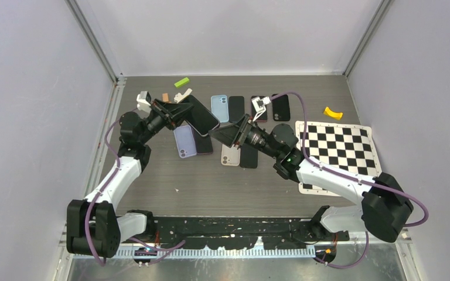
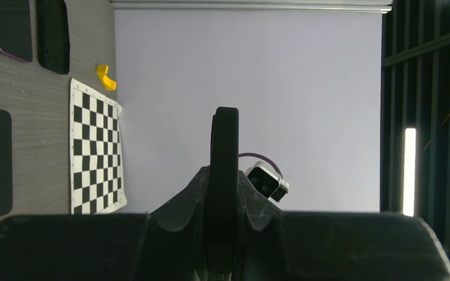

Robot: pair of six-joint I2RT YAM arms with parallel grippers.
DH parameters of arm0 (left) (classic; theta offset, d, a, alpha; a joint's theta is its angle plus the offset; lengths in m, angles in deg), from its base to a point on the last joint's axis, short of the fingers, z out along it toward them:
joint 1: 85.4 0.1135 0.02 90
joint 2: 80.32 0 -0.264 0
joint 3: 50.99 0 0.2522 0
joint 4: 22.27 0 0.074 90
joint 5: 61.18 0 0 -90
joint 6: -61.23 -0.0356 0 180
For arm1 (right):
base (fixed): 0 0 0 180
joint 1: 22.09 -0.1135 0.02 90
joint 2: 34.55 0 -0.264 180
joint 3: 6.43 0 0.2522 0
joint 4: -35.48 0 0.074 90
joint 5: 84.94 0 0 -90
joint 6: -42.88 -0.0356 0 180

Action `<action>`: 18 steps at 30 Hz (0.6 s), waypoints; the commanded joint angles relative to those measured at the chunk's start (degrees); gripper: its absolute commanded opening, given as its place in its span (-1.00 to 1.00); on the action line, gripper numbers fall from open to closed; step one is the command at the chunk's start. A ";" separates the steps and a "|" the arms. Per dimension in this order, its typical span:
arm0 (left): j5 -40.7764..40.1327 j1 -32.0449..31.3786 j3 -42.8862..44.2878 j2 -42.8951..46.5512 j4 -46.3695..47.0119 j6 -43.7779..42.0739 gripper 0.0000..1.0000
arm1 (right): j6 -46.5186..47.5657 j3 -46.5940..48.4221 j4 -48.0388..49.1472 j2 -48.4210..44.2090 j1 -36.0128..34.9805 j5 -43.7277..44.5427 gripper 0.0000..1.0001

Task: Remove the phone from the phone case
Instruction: Remove the phone case from the phone.

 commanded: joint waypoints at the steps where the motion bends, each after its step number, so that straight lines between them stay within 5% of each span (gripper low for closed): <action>1: 9.93 -3.96 5.66 2.35 9.38 0.33 -1.00 | -0.25 2.02 -4.34 3.05 0.58 8.04 0.12; 18: 16.05 -8.37 9.76 2.53 9.94 -10.08 -1.00 | -5.05 4.07 1.50 3.87 0.68 2.64 0.13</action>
